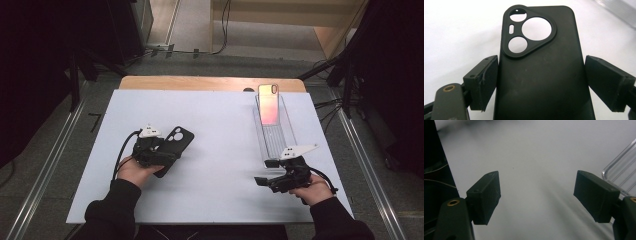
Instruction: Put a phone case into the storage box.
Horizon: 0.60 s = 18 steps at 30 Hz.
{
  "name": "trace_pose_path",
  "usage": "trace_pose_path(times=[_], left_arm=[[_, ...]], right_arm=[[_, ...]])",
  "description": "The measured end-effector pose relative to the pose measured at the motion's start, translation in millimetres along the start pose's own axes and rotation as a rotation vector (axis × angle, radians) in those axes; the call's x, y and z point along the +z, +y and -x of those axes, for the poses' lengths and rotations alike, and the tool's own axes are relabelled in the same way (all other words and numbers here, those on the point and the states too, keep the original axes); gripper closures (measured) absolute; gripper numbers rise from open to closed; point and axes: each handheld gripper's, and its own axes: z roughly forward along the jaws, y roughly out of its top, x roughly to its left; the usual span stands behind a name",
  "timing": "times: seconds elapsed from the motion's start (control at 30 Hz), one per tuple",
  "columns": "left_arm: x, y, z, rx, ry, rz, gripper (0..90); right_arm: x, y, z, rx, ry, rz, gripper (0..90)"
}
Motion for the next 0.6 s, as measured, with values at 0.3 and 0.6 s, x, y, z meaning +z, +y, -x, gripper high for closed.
trace_pose_path(times=[0.3, 0.6], left_arm=[[1.4, 4.7, 19.4, -0.005, -0.064, 0.011, 14.4], [6.0, 6.8, 38.9, -0.015, -0.103, 0.038, 14.4]], right_arm=[[-2.9, 6.7, -3.9, 0.0, -0.022, 0.007, 19.6], [-5.6, 14.7, -9.2, 0.023, -0.011, 0.036, 19.6]])
